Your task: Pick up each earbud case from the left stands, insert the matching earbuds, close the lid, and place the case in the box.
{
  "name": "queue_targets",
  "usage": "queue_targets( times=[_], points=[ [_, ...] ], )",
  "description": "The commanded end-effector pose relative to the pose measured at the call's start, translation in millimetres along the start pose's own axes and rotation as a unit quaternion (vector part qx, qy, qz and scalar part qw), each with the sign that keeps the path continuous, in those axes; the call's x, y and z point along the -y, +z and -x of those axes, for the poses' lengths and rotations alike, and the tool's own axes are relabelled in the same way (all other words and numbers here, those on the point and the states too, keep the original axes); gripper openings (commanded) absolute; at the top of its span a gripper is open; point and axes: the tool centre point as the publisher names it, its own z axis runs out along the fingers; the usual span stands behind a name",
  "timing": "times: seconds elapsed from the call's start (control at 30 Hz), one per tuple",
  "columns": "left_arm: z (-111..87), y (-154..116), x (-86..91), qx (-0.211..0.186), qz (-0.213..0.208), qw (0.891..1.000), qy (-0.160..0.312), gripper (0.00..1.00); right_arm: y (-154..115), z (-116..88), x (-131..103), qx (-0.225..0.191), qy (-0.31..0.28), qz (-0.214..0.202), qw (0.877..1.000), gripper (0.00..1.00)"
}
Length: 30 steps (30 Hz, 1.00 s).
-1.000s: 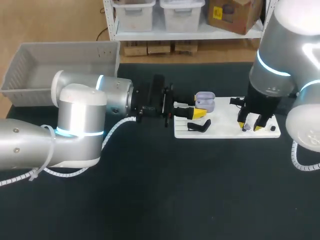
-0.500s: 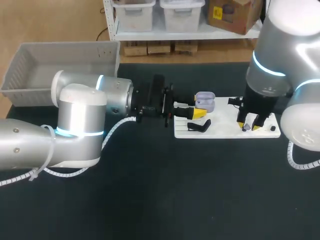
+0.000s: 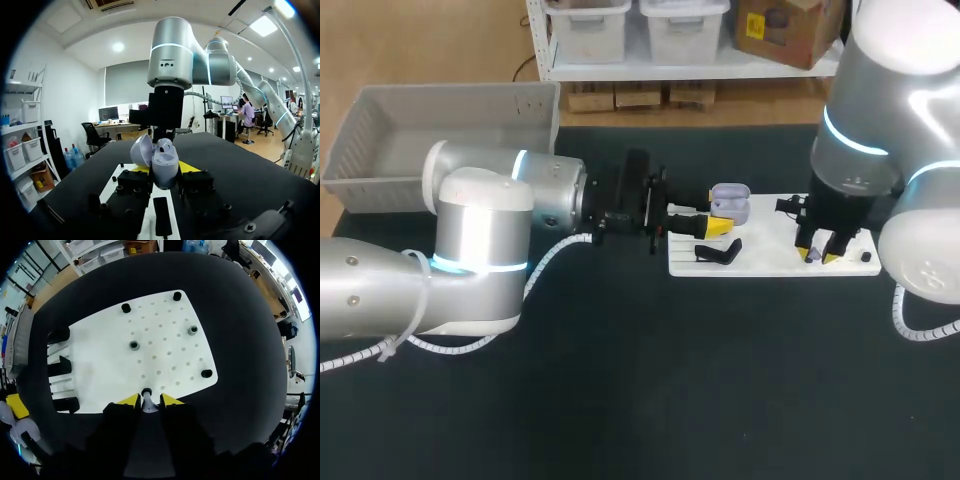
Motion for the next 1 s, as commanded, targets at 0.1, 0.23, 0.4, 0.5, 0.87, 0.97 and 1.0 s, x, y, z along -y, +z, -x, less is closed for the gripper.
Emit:
queue_targets(
  times=[0.1,0.23,0.4,0.5,0.87,0.97,1.0],
  points=[
    [-0.5,0,1.4,0.001,0.003,1.0,0.001,0.0,2,0,-1,-0.001,0.001,0.001,1.0,0.18],
    [-0.5,0,1.4,0.001,0.003,1.0,0.001,0.0,2,1,-1,0.0,0.002,0.002,1.0,0.09],
    [-0.5,0,1.4,0.001,0.003,1.0,0.001,0.0,0,0,0,0.001,0.002,0.002,1.0,0.0],
    [-0.5,0,1.4,0.001,0.003,1.0,0.001,0.0,-6,-2,1,0.002,0.0,0.001,1.0,0.0],
    [-0.5,0,1.4,0.001,0.003,1.0,0.001,0.0,-62,-8,3,0.014,-0.022,0.019,0.999,0.0],
    [-0.5,0,1.4,0.001,0.003,1.0,0.001,0.0,-75,-10,-2,0.015,-0.054,0.01,0.998,0.0],
    [-0.5,0,1.4,0.001,0.003,1.0,0.001,0.0,-80,-11,-3,0.018,-0.061,0.01,0.998,0.0]
  ],
)
